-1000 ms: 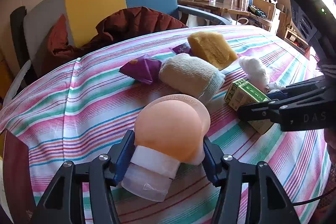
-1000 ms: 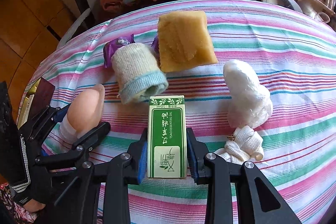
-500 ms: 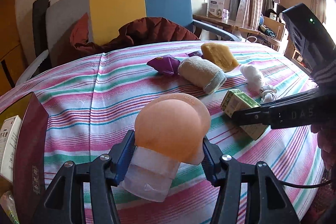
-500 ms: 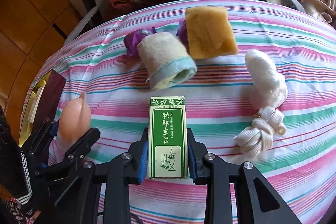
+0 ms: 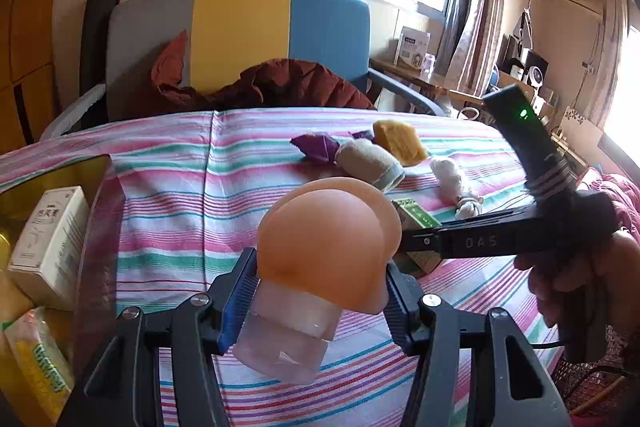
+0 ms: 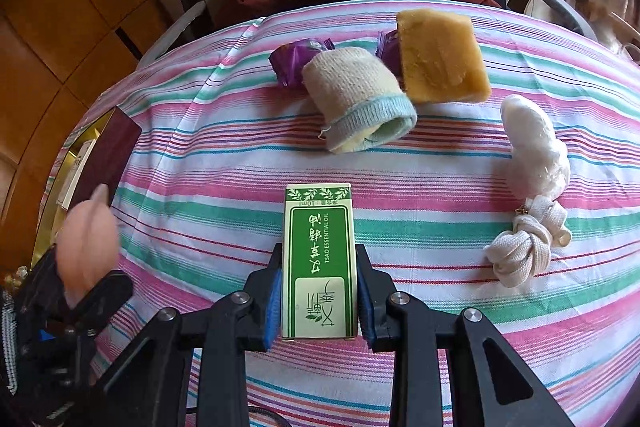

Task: Organize objects
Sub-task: 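Grasp the peach mushroom-shaped bottle with the left tool while the right tool holds the green box, then carry the peach bottle and green box into the gold tray and open both tools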

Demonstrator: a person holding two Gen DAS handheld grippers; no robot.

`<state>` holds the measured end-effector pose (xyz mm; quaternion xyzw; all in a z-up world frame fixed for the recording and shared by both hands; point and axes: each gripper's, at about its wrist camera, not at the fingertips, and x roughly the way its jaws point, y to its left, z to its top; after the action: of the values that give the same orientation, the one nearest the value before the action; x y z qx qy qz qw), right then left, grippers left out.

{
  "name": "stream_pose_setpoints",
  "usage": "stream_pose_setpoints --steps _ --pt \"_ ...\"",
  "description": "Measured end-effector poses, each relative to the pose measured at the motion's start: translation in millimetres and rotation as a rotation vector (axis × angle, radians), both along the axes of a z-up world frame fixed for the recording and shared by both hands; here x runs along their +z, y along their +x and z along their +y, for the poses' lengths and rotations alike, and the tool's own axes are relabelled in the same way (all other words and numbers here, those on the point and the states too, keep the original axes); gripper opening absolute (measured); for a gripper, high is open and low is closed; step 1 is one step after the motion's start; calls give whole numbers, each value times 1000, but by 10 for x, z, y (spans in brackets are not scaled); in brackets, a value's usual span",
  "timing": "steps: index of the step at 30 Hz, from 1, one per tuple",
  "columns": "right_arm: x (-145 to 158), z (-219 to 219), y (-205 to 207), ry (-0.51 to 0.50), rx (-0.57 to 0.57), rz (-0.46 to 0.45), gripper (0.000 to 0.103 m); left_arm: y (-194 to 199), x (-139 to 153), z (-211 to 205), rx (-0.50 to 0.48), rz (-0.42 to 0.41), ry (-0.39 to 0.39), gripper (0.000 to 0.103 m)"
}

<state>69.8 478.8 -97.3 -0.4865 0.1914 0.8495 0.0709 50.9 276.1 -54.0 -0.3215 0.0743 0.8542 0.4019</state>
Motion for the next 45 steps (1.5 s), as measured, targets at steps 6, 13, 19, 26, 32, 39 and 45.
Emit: stream_pose_setpoints --steps 6,13,19,26,32,39,45 --pt "8 -1 19 8 -1 2 31 -8 246 -449 62 3 49 58" --pt "5 -33 5 23 3 0 31 -241 386 -1178 229 -37 73 58" --pt "11 -38 11 25 0 3 31 -431 351 -1797 365 -61 35 59" --pt "84 -74 24 8 -7 55 31 -652 105 -2189 401 -123 -97 59" --pt "234 -262 30 40 54 132 31 -710 -5 -2251 350 -114 -186 59" --pt "304 -342 44 44 75 171 31 -742 -90 -2325 317 -187 -155 73" --pt "277 -280 43 19 59 167 31 -670 -44 -2364 319 -166 -106 73"
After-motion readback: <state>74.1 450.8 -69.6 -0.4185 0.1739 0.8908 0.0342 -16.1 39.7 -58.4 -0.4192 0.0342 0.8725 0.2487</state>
